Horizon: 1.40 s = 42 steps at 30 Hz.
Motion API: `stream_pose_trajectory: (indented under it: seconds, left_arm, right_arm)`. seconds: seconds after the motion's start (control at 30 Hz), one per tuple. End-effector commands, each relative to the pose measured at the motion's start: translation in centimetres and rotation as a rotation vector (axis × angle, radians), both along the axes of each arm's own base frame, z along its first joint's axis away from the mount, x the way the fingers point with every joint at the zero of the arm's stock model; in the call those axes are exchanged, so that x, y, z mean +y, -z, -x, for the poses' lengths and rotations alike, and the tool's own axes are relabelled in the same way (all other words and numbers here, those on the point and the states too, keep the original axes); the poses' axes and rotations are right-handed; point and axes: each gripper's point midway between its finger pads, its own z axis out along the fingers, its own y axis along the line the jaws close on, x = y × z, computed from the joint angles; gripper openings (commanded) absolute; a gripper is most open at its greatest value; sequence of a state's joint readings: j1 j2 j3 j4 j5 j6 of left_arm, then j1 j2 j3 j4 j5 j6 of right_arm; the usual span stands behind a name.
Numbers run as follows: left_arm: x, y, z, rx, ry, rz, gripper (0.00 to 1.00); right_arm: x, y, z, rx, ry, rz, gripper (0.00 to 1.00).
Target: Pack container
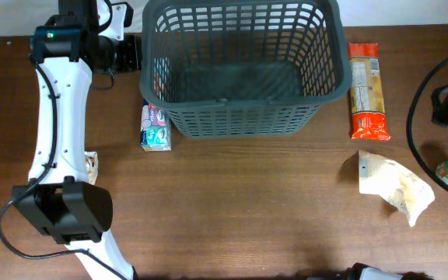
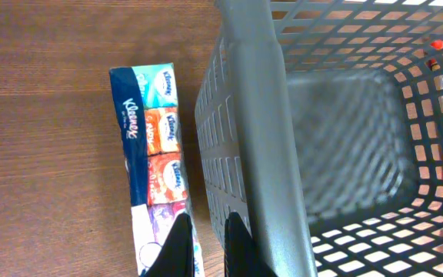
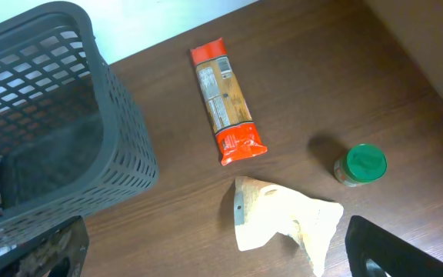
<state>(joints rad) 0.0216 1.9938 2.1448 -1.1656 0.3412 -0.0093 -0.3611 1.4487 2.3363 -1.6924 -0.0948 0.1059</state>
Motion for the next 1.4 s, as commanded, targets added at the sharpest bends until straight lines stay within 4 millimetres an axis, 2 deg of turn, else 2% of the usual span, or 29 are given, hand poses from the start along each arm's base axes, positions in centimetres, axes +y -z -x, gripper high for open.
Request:
stream_pose_trajectory:
  seconds: [0.0,0.93,1.2,1.37]
  left_arm:
    - [-1.1,0.0,0.0,0.008,0.025,0.039,0.02]
    - [-2.5,0.1,0.5,0.023,0.058,0.056,0.02]
    - [-0.1,0.6,0.2,0.031,-0.016,-0.017,0.02]
    - [3.8,0.7,0.1,0.055,-0.150,0.015,0.02]
  right_arm:
    - [0.2,0.2,0.0,0.007,-0.004,-0.013,0.99]
    - [0.2,0.2,0.0,0.007,-0.004,-0.012,0.99]
    - [0.2,0.2,0.0,0.008,-0.008,-0.009,0.99]
    - [0.2,0.2,0.0,0.008,-0.007,-0.009,0.99]
